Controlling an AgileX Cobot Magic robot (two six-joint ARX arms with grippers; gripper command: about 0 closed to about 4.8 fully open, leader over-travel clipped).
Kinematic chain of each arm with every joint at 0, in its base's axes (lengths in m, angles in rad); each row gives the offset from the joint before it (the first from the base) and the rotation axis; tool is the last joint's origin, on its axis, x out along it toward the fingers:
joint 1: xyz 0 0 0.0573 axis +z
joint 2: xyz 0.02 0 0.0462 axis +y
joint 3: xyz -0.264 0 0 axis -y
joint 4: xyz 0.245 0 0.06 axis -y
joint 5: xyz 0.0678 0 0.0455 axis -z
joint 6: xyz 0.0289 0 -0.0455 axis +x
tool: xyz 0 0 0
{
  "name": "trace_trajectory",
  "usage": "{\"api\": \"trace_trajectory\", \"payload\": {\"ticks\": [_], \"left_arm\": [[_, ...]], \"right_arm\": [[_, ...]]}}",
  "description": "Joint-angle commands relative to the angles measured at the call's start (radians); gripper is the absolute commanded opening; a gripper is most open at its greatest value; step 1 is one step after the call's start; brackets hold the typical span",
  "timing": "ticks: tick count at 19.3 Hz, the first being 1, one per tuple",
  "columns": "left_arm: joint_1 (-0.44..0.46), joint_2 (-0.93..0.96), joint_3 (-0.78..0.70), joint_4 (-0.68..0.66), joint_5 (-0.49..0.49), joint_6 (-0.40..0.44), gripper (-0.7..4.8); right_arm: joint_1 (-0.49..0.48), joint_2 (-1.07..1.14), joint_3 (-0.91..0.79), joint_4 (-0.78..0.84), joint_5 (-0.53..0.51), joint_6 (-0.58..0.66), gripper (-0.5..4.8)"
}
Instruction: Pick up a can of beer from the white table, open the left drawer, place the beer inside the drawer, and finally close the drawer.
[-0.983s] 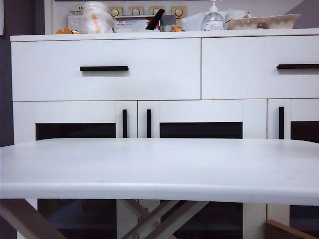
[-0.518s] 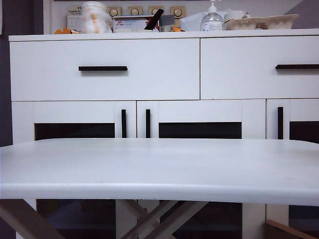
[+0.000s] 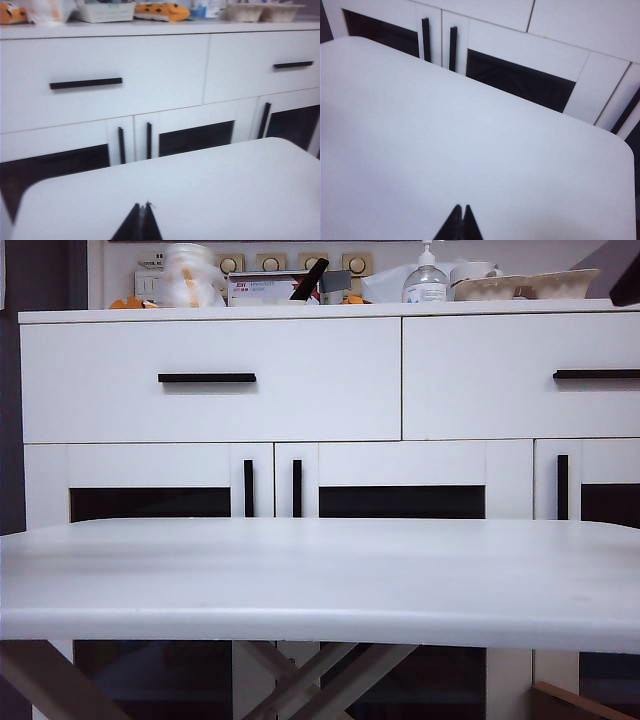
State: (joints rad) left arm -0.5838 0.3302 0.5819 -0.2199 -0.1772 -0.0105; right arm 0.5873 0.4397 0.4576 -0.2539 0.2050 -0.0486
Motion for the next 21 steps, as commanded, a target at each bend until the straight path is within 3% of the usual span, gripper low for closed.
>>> {"api": "trace_trajectory", "payload": {"ticks": [1, 4, 7, 9, 15, 19, 21], "left_arm": [[0.000, -0.072, -0.123, 0.002, -0.003, -0.029, -0.06], [0.002, -0.115, -0.219, 0.035, -0.005, -0.058, -0.06], [0.019, -0.184, -0.331, 0.167, -0.004, -0.057, -0.06], [0.082, -0.230, -0.380, 0.176, 0.024, -0.056, -0.06], [0.388, -0.326, -0.492, 0.165, 0.142, -0.047, -0.06], [0.470, -0.326, -0.569, 0.174, 0.146, -0.003, -0.06], [0.493, -0.326, -0.573, 0.121, 0.152, 0.063, -0.06]], "right_arm": [[0.000, -0.002, 0.003, 0.011, 0.000, 0.003, 0.04], [0.002, -0.002, 0.003, 0.011, -0.001, 0.003, 0.04], [0.001, -0.002, 0.004, 0.010, 0.001, 0.003, 0.04], [0.001, -0.002, 0.004, 0.011, 0.000, 0.003, 0.04], [0.001, -0.003, 0.004, 0.008, -0.002, 0.003, 0.04], [0.003, -0.003, 0.004, 0.011, -0.002, 0.003, 0.04], [0.003, -0.003, 0.004, 0.011, -0.001, 0.003, 0.04]]}}
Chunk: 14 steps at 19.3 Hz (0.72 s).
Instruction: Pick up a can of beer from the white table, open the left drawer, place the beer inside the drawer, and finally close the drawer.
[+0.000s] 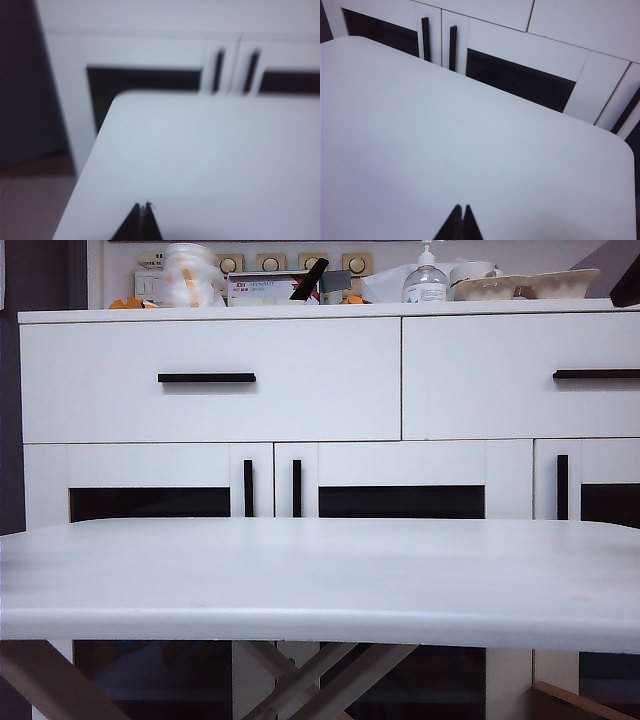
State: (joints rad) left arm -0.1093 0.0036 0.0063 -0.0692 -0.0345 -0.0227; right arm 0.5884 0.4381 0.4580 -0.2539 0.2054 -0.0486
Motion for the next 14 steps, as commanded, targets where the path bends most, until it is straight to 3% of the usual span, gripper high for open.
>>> {"api": "trace_trajectory", "payload": {"ticks": [1, 2, 5, 10, 14], "left_arm": [[0.020, 0.000, 0.003, -0.034, 0.008, 0.116, -0.06], [0.020, 0.000, 0.003, -0.036, 0.009, 0.158, -0.06], [0.020, 0.000, 0.003, -0.101, -0.063, 0.162, -0.06], [0.021, 0.011, 0.003, -0.109, -0.073, -0.010, -0.06], [0.021, 0.011, 0.003, -0.106, -0.077, -0.012, 0.22]], "right_arm": [[0.002, -0.001, 0.003, 0.010, -0.001, 0.003, 0.04], [0.002, -0.001, 0.003, 0.011, -0.002, 0.003, 0.04], [0.002, -0.001, 0.003, 0.011, -0.002, 0.003, 0.04], [0.002, -0.001, 0.003, 0.011, -0.001, 0.003, 0.04], [0.002, -0.001, 0.003, 0.011, -0.001, 0.003, 0.04]]}}
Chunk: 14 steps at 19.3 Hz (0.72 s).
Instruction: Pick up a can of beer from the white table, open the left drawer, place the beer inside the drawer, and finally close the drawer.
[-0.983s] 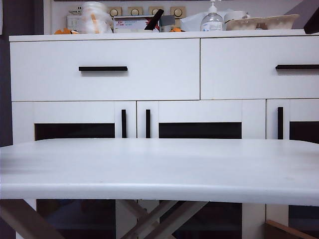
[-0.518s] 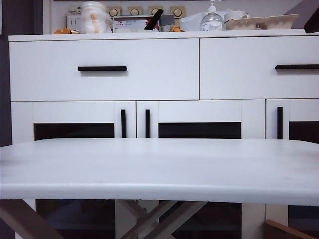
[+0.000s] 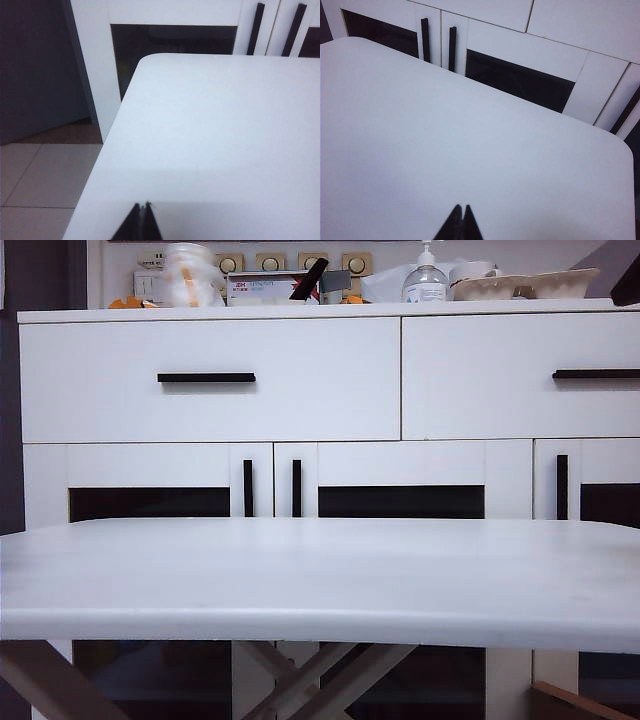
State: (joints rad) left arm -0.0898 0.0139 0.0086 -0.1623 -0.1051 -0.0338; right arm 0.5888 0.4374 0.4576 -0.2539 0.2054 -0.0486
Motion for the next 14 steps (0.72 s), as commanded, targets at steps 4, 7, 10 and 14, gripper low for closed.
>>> {"api": "trace_trajectory", "payload": {"ticks": [4, 7, 10, 14], "left_arm": [[0.002, 0.001, 0.001, -0.013, -0.004, -0.001, 0.22], [0.002, 0.001, 0.001, -0.013, -0.004, -0.001, 0.22], [0.002, 0.000, 0.001, -0.013, -0.004, -0.001, 0.22], [0.002, 0.000, 0.001, -0.013, -0.003, -0.001, 0.22]], "right_arm": [[0.002, 0.000, 0.003, 0.011, -0.001, 0.003, 0.04], [-0.021, -0.018, -0.055, 0.053, -0.004, 0.002, 0.04], [-0.150, -0.063, -0.157, 0.172, 0.000, -0.006, 0.04], [-0.349, -0.150, -0.336, 0.346, -0.002, -0.006, 0.04]]}}
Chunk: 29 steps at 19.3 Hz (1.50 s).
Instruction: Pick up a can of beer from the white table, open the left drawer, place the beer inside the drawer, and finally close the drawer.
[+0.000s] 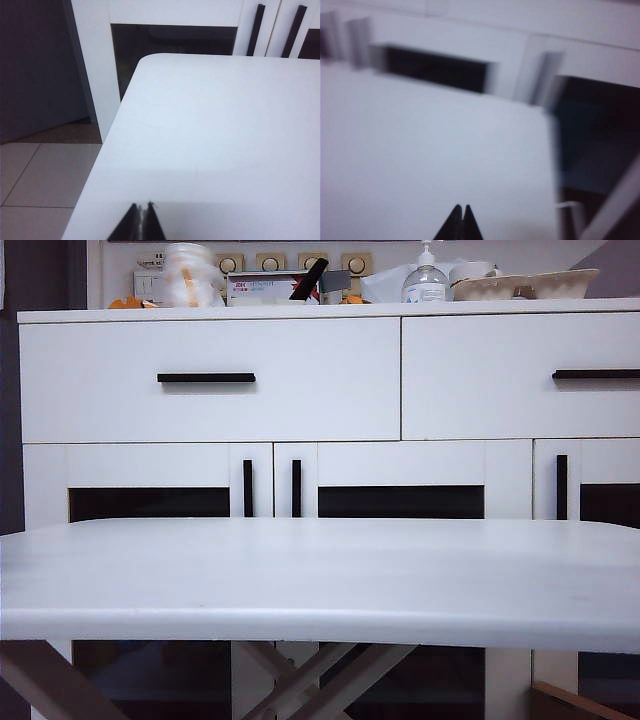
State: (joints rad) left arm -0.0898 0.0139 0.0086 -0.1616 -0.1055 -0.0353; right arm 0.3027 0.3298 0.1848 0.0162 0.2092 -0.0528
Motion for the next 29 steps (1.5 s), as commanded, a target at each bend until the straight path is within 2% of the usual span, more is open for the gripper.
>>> {"api": "trace_trajectory", "payload": {"ticks": [1, 4, 7, 9, 16, 19, 23, 27, 29], "left_arm": [[0.002, 0.000, 0.001, -0.013, -0.003, 0.001, 0.22], [0.002, 0.000, 0.001, -0.013, -0.003, 0.001, 0.22], [0.002, 0.000, 0.001, -0.014, -0.003, 0.001, 0.22], [0.002, 0.000, 0.001, -0.013, -0.003, 0.001, 0.22], [0.002, -0.010, 0.001, -0.013, -0.003, 0.001, 0.22], [0.002, -0.010, 0.001, -0.013, -0.003, 0.001, 0.22], [0.002, -0.010, 0.001, -0.013, -0.003, 0.001, 0.22], [0.002, -0.010, 0.001, -0.013, -0.003, 0.001, 0.22], [0.002, -0.010, 0.001, -0.013, -0.003, 0.001, 0.22]], "right_arm": [[-0.086, -0.069, -0.098, 0.065, -0.006, -0.002, 0.04], [-0.100, -0.139, -0.175, 0.033, -0.010, 0.000, 0.04], [-0.100, -0.260, -0.177, -0.196, -0.038, 0.000, 0.04], [-0.104, -0.329, -0.177, -0.178, -0.050, 0.000, 0.04], [-0.155, -0.327, -0.177, -0.192, -0.050, 0.001, 0.04], [-0.214, -0.327, -0.177, -0.192, -0.050, 0.078, 0.04], [-0.238, -0.327, -0.177, -0.190, -0.047, 0.087, 0.04], [-0.238, -0.327, -0.177, -0.057, -0.048, 0.079, 0.04], [-0.239, -0.327, -0.177, -0.069, -0.047, 0.079, 0.04]]}}
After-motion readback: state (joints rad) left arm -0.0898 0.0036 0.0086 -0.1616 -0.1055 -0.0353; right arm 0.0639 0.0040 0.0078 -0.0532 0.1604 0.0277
